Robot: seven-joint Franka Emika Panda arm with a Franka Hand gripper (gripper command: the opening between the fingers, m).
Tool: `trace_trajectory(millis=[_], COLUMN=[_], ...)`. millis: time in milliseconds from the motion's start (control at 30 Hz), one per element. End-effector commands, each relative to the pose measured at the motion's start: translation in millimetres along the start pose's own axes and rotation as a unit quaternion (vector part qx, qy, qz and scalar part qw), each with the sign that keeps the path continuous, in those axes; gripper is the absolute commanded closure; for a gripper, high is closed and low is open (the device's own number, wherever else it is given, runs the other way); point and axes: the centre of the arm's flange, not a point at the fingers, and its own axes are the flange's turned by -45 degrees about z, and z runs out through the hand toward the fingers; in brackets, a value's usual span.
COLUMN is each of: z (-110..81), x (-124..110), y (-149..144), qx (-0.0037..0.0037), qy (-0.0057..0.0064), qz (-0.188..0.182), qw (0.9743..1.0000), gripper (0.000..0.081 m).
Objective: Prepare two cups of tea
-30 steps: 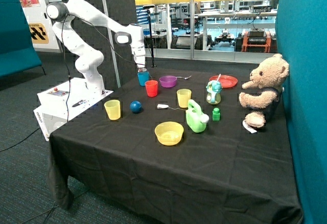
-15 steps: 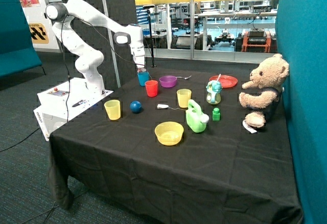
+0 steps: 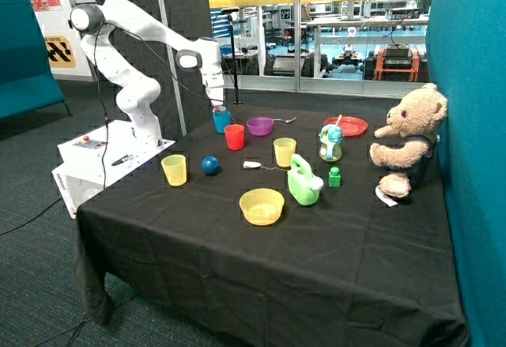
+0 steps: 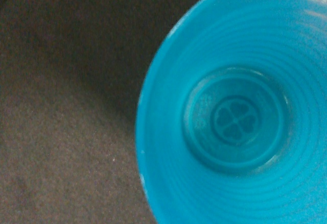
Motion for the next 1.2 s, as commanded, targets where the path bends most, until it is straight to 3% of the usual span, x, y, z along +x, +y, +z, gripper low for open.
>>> trace_trajectory(millis=[0, 733, 1167], z=[-0.9, 1.3, -9.5], x=[1.4, 10.4, 21.9], y=[-0.3, 2.1, 14.4], qx=[-0.00049, -0.00051, -0.00052], qy=[-0.0017, -0.0017, -0.0017], qz=[-0.003, 0.006, 0.014], qw=[1.0, 1.0, 0.9999], gripper=[0.0212, 0.0101, 0.0214])
